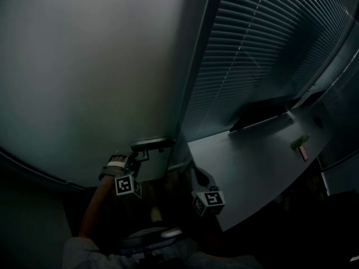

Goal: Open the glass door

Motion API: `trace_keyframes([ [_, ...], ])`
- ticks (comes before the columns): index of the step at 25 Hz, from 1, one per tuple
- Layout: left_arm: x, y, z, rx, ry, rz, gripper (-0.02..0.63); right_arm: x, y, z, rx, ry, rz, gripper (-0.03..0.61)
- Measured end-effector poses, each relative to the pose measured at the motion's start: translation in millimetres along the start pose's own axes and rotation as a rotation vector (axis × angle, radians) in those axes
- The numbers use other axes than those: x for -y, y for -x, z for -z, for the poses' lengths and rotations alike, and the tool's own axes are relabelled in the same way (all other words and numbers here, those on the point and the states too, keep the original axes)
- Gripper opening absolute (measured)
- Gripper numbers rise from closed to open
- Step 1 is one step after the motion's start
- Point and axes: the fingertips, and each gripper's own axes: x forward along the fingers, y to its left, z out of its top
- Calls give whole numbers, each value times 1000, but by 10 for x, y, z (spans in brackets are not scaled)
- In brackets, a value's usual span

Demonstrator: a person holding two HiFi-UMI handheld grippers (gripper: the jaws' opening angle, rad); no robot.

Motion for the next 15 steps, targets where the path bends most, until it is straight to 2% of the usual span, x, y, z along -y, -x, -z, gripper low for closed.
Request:
trace_keyframes([
  [11, 42, -135, -72, 26, -48, 18, 89, 23, -49, 31, 6, -4, 35, 3],
  [13, 33, -133, -74, 28, -37, 11, 38, 33, -38, 54, 7, -3, 35, 3],
  [15, 24, -119, -87, 29, -28, 14, 32, 41, -28, 55, 7, -3, 35, 3],
])
